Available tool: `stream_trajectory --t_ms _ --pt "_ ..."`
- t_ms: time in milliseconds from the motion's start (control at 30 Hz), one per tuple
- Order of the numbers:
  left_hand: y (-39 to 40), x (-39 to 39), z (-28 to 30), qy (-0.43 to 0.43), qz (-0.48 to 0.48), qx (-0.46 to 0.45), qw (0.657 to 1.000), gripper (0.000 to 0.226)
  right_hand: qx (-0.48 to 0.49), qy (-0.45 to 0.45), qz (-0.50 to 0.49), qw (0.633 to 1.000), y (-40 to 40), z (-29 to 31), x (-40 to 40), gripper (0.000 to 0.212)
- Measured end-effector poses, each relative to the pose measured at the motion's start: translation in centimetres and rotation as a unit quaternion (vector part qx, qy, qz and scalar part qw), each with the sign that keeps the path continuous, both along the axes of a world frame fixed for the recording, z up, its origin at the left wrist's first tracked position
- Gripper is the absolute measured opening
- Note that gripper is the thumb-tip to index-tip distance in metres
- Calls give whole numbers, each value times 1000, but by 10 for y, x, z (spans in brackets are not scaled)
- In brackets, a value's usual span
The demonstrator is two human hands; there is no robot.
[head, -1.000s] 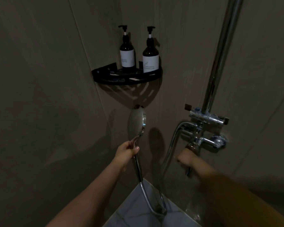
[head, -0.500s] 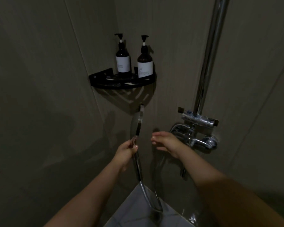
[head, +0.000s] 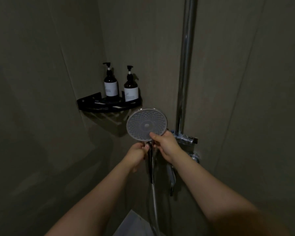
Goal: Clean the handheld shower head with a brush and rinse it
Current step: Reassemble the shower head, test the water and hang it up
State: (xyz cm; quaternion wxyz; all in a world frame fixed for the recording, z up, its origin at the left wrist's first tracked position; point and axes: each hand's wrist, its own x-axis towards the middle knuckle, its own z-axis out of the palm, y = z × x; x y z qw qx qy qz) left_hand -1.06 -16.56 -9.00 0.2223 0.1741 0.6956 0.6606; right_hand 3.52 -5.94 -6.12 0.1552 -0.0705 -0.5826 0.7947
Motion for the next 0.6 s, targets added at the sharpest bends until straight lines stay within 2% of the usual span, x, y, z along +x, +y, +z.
stream_trajectory --t_ms 133,200,267,333,467,533,600 --pt "32 9 15 70 32 7 997 10 -22 36 -61 997 16 13 12 21" --pt "45 20 20 73 27 40 996 16 -53 65 -82 993 26 25 19 28" --pt "58 28 14 57 11 47 997 17 -62 77 -107 989 41 40 29 33" --pt "68 36 5 24 -21 40 999 13 -47 78 -131 987 58 53 37 28" --pt "93 45 -16 -8 -100 -42 994 9 -40 89 -184 978 87 73 57 21" --pt "107 51 -29 -18 -152 -82 985 20 -39 89 -210 973 99 79 65 20" --pt "122 57 -35 -27 -161 -68 984 20 -35 93 -223 970 109 83 68 16"
